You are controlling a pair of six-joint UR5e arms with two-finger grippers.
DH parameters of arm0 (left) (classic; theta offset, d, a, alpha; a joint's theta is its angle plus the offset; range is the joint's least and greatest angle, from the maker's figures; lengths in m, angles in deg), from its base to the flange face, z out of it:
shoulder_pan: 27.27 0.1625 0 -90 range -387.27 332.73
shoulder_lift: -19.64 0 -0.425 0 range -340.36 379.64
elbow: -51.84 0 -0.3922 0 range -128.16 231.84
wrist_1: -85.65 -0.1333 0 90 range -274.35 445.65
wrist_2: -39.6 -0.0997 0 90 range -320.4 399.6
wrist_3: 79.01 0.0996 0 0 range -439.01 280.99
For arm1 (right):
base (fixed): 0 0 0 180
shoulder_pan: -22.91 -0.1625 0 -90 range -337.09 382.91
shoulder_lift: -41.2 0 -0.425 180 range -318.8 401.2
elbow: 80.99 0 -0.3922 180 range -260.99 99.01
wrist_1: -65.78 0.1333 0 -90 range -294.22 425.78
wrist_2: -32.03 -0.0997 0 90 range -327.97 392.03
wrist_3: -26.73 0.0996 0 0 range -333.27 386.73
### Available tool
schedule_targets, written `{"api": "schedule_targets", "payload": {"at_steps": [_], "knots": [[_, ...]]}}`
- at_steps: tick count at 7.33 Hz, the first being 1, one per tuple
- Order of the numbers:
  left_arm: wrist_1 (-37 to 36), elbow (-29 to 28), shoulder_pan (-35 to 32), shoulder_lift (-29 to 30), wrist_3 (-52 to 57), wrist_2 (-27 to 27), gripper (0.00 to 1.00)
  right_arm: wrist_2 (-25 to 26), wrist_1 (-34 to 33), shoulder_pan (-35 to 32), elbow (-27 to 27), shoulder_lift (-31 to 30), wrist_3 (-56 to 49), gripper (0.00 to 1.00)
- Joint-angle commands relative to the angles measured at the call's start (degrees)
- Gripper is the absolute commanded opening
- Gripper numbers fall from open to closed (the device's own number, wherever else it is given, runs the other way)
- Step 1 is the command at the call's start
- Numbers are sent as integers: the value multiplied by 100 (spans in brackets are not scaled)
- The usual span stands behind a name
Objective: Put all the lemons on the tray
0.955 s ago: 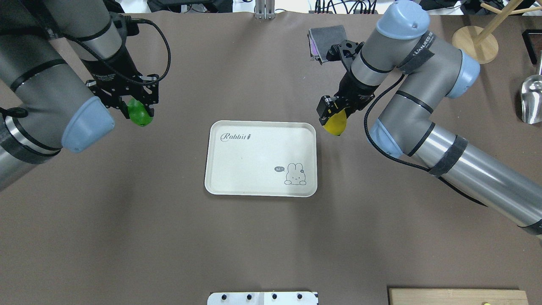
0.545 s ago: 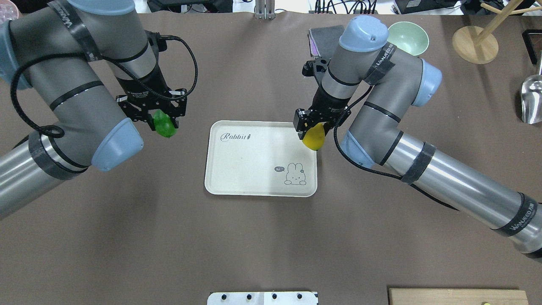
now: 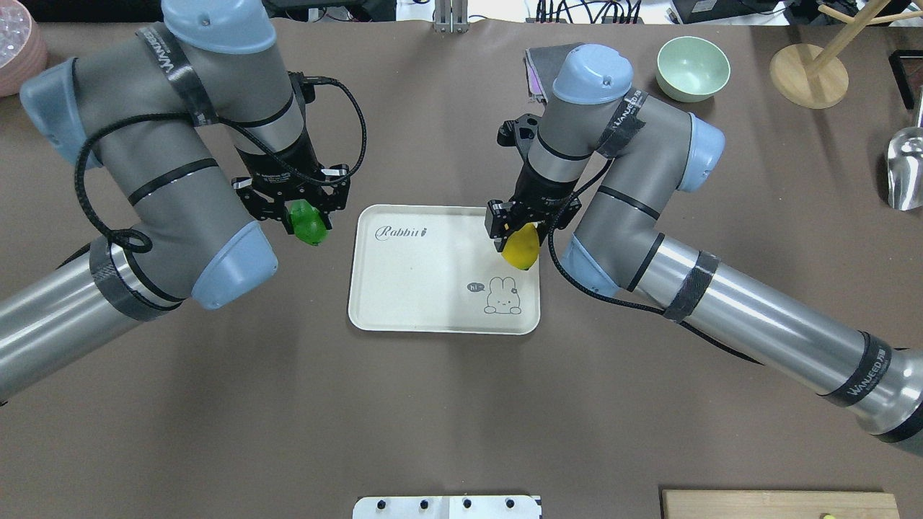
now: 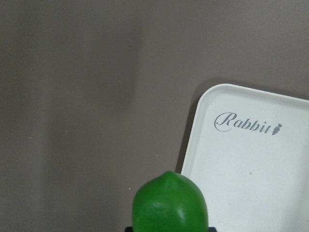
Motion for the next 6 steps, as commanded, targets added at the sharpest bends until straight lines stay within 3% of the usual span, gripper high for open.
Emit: {"api": "schedule_targets", "payload": {"at_steps": [1,6], "knots": [[215,-346,289,241,-260,-114,0,30,39,13,83,24,-7,100],[1330,-1075,826,302,-971,-641,0,-249,30,-512,-4,7,-42,100]]}}
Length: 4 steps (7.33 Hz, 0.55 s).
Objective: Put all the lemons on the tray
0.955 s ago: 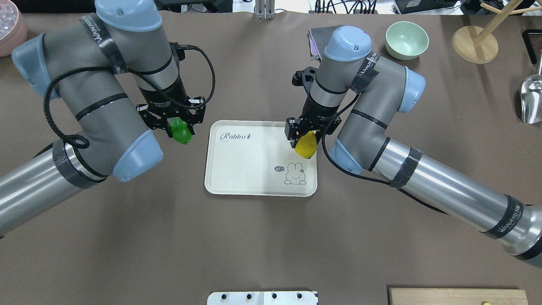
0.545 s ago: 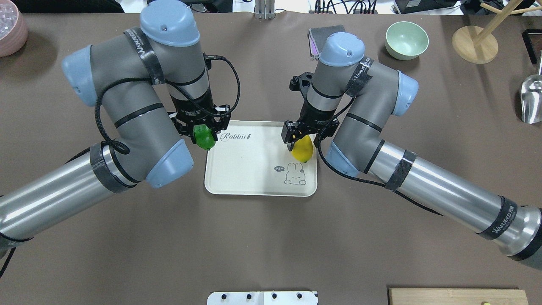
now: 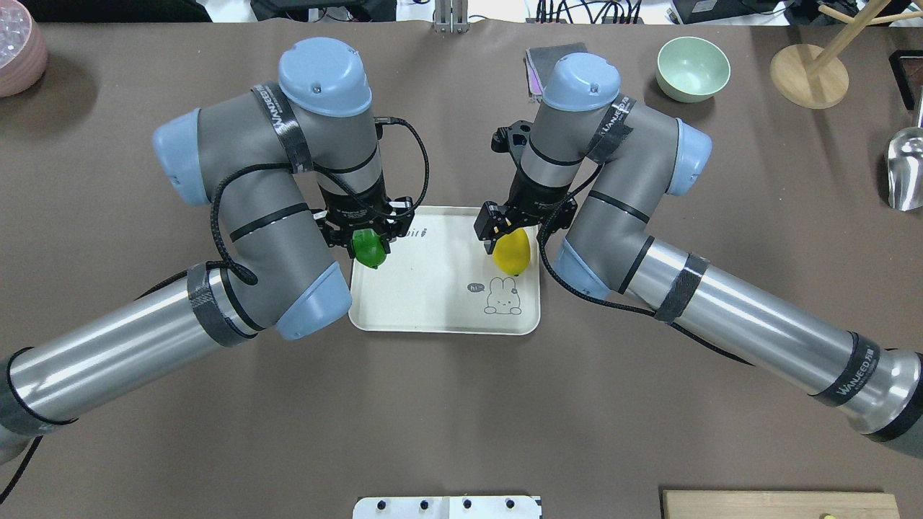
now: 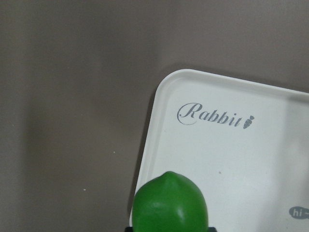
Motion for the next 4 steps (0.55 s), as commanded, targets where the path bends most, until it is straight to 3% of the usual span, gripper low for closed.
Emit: {"api": "schedule_targets", "payload": {"at_steps": [1,4], "knots": [[384,-264,172,68,-382,-122,6,-363,86,-443,-54,-173,-40,100],[420,-494,208,314,-697,-122,47,-752,122,-1190,-464,-734,-84,99]]}}
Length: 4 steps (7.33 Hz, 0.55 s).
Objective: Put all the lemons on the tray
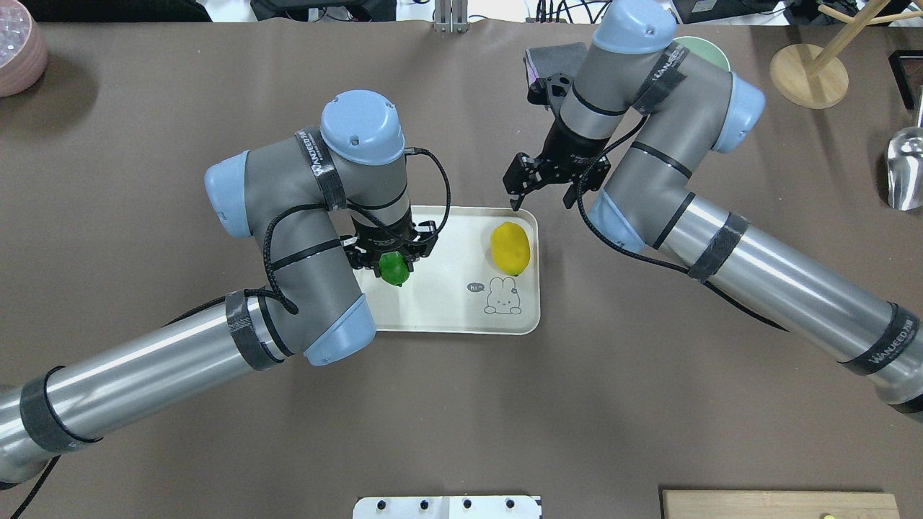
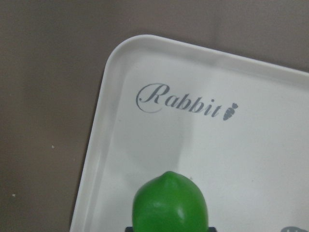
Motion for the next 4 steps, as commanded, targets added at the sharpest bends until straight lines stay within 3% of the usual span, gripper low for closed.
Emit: {"api": "schedule_targets", "payload": {"at_steps": [1,4], "knots": [[233,-109,91,82,-386,-2,48,-129,-27,-610,-610,-713,-104,99],[464,-293,249,291,-1010,-11,55,-85,-71,-1095,-1585,-1829,-385,94]]}}
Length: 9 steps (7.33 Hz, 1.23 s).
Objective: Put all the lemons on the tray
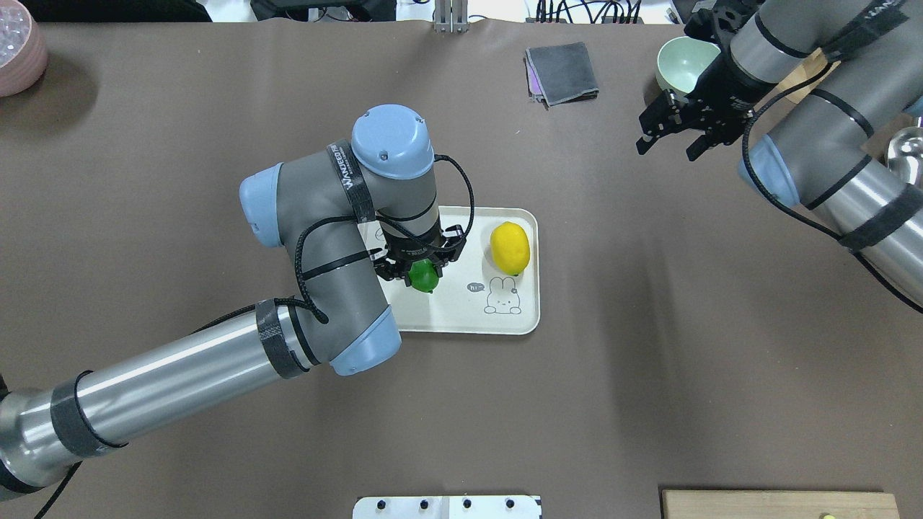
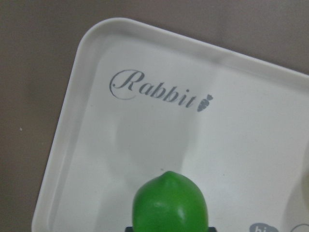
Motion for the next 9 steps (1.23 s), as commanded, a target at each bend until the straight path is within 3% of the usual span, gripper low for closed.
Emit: {"api": "schedule_targets", "payload": {"at_steps": [1,2,3,4,6,8,9], "knots": [[91,-179,189,197,-258,-220,59,51,0,-156,-928,-1046,-297,95],[257,-310,286,189,-258,-353,64,60,18,-156,-1324,-1582,-717,96],[346,-329,287,180,-249,-346,99,86,26,-338,-1450,-1996,-1339,96],[321,-277,252,171,-206,-320,98,312,44,-601,-1442,-2348,-2189,97],[76,82,-281,-64,205,195,98,393,44,-1076,-1416,-2764,-2443,99],[-582,862,-958,-722,1406,515,98,717,18,-1620,-1163,-2765,-2671,99],[-794,1389,-1265,-1352,2238,524,98,728,-8,-1867,-865,-2739,-2916,99]]}}
